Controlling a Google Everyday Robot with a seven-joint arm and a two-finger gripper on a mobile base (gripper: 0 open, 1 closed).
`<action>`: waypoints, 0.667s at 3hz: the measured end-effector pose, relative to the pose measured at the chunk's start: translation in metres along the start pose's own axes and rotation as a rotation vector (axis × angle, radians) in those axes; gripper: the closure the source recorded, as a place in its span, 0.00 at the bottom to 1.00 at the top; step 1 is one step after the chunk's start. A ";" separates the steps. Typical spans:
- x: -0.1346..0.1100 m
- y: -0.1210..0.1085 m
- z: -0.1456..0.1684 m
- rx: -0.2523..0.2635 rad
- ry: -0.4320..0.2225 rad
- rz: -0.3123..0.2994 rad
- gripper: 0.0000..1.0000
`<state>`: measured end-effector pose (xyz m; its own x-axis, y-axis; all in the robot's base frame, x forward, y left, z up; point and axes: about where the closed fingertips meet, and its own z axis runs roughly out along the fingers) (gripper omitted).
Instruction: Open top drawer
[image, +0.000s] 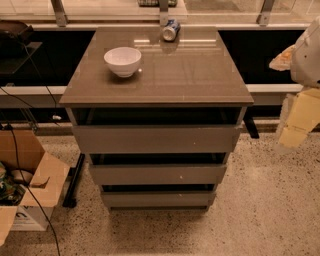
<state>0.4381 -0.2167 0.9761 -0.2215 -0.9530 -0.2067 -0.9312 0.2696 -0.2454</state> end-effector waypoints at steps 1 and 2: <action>0.000 0.000 0.000 0.000 0.000 0.000 0.00; -0.005 -0.004 0.025 -0.014 -0.101 0.049 0.00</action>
Offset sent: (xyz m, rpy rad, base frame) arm 0.0211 0.0101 -0.0359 0.2156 -0.0098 -0.0413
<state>0.4499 -0.2090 0.9544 -0.2373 -0.9197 -0.3129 -0.9241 0.3130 -0.2192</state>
